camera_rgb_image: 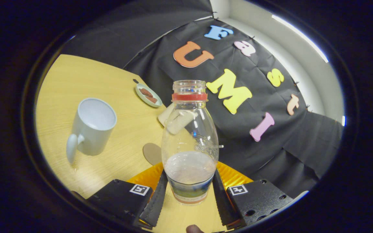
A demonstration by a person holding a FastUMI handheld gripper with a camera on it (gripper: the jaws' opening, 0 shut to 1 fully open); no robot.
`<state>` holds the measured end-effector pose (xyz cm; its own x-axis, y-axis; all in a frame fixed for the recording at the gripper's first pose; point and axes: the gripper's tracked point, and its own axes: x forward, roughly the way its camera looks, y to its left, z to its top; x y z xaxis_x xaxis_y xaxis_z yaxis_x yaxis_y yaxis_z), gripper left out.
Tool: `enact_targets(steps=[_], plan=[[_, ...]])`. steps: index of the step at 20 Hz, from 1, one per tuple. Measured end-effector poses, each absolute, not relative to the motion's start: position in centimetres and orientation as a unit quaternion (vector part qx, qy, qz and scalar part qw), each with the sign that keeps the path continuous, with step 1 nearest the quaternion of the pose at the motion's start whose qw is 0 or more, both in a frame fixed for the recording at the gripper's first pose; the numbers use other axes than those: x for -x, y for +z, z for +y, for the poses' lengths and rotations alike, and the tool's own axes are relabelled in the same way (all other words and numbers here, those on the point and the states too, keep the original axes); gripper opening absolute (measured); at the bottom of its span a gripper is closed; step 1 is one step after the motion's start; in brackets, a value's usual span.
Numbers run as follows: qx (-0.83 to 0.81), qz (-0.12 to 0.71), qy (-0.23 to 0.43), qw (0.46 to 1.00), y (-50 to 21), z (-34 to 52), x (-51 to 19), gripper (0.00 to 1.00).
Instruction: Take the bottle from table, then pour the juice into the cup, finally place the bottle on the coaster
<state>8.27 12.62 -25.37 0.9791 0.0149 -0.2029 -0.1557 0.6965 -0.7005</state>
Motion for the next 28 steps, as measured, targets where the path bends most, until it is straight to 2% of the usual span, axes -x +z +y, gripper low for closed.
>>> enact_targets(steps=[13,28], plan=[[0.574,0.071,0.069,0.813,-27.0,13.9,-8.9,0.74],[0.655,0.053,0.073,0.75,-25.1,14.8,-9.4,0.74]])
